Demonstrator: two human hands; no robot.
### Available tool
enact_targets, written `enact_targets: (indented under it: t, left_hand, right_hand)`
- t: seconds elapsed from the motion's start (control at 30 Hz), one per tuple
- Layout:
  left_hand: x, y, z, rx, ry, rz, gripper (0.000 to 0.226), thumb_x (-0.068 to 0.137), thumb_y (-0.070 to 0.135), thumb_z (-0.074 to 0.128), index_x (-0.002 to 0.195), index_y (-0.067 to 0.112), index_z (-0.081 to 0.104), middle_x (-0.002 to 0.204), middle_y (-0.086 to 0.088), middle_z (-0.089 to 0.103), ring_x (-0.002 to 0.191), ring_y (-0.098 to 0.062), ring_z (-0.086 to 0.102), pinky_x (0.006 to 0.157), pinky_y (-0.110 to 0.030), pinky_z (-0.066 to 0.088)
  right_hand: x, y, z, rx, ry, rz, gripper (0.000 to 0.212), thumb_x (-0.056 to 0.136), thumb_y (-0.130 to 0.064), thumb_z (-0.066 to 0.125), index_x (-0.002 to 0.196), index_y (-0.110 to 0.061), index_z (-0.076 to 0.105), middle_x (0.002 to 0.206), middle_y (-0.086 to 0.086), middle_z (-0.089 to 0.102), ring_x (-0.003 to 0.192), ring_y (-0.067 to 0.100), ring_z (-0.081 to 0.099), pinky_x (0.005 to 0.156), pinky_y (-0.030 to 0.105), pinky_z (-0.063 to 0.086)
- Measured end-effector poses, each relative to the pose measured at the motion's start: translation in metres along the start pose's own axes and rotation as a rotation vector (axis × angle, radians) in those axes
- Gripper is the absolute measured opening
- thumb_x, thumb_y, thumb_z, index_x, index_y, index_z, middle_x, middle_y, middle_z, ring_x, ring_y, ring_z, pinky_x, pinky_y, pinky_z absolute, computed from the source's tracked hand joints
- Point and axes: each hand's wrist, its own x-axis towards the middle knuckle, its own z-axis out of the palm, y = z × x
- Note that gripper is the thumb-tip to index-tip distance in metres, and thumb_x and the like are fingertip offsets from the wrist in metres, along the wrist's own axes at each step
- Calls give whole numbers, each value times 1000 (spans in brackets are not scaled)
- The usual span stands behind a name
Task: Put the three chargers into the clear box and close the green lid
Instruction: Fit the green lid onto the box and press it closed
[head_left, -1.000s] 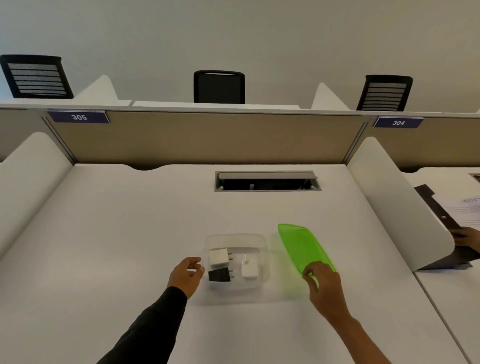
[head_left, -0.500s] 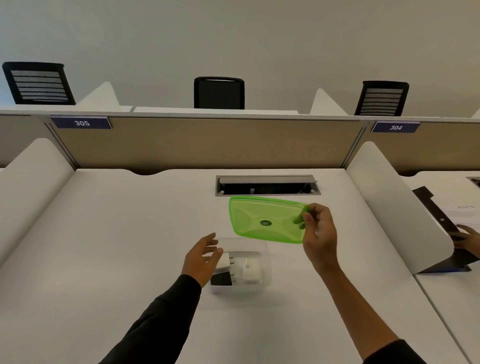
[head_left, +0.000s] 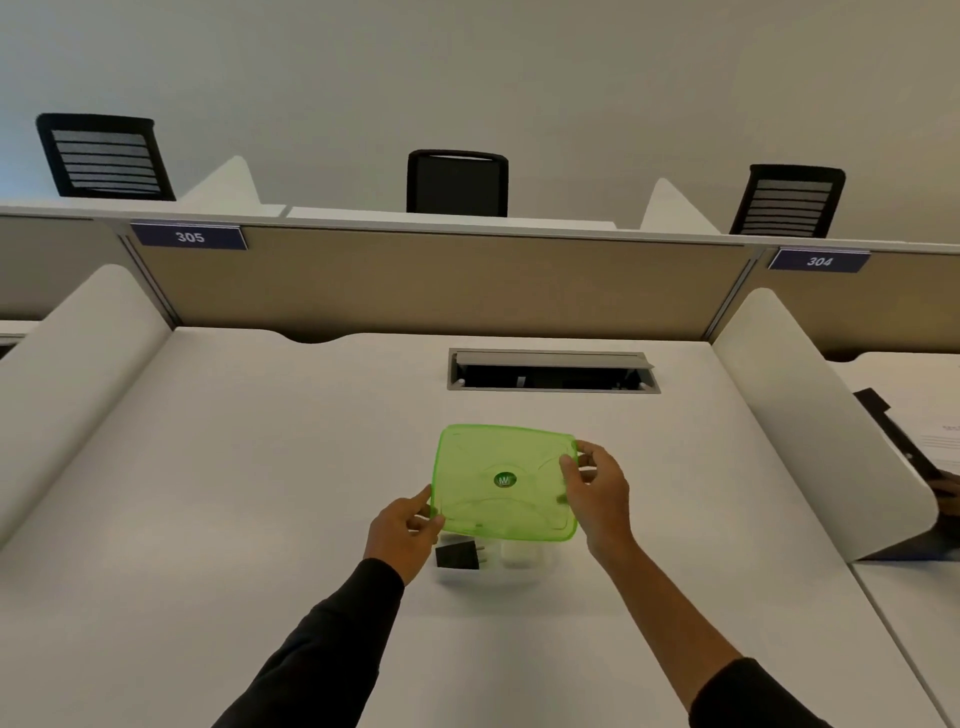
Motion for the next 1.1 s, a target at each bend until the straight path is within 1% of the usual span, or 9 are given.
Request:
enact_targets:
  t: [0.07,0.13,0.23,0.33,0.53,0.67,0.8,0.93,1.1]
  left_hand:
    - [-3,-6,4,73,-3,-23,48,94,19,68,141,19,61,100,-12,70,90,-27,71,84,-26,52]
    - [-6,-12,7,138,-2,-36,43,94,24,67,137,20,65,89,-9,66,84,-21,65,77,-19,44]
    - [-10,-21,11,211,-10,-53,37,95,28,66,131,22,69,82,0,58,77,-14,57,74,-19,42]
    - [-13,-27,13,239,2,-65,35,93,27,66,128,20,71,99,-9,66,88,-22,67,84,-27,50]
    - [-14,-35,12,208,44,-76,43,91,25,70,134,17,67,115,-8,60,96,-21,69,90,-26,50]
    - [-13,-39,12,198,42,-91,43,91,25,70,134,15,67,118,-9,61,97,-21,70,89,-24,46]
    - [-12,-42,12,185,33,-110,41,92,25,69,132,17,68,115,-9,66,85,-13,65,85,-22,43]
    - [-9,-42,10,181,5,-119,42,93,28,68,134,22,67,108,-3,65,81,-9,63,84,-20,43]
    - [-4,-44,11,125,-5,-143,46,89,28,74,134,17,67,113,-8,69,83,-13,66,85,-23,47]
  right_hand:
    - [-2,7,1,-163,-36,0,34,98,-26,70,131,-19,68,108,6,65,83,19,67,76,43,65]
    - [-4,13,2,-312,-68,-7,37,98,-30,69,133,-19,68,111,6,65,94,25,66,87,43,60]
    - [-8,21,3,-402,-125,-2,31,98,-29,69,127,-17,72,107,11,66,98,28,65,85,34,52]
    - [-12,26,6,-453,-163,2,21,97,-28,71,111,-14,76,103,15,66,95,29,65,80,31,47]
    - [-16,30,13,-517,-209,32,23,96,-32,71,109,-13,77,109,14,64,99,29,65,90,39,55]
    - [-16,30,15,-518,-222,39,32,97,-32,71,121,-11,74,116,14,62,107,30,65,94,38,54]
    - [-15,29,15,-529,-231,36,39,98,-33,71,130,-11,70,120,14,61,111,30,65,97,39,54]
    - [-13,28,16,-540,-235,39,39,98,-33,70,130,-10,70,122,15,60,113,31,64,99,39,54]
    - [-11,29,18,-572,-250,57,36,100,-32,68,124,-6,72,123,18,59,114,34,65,98,37,54]
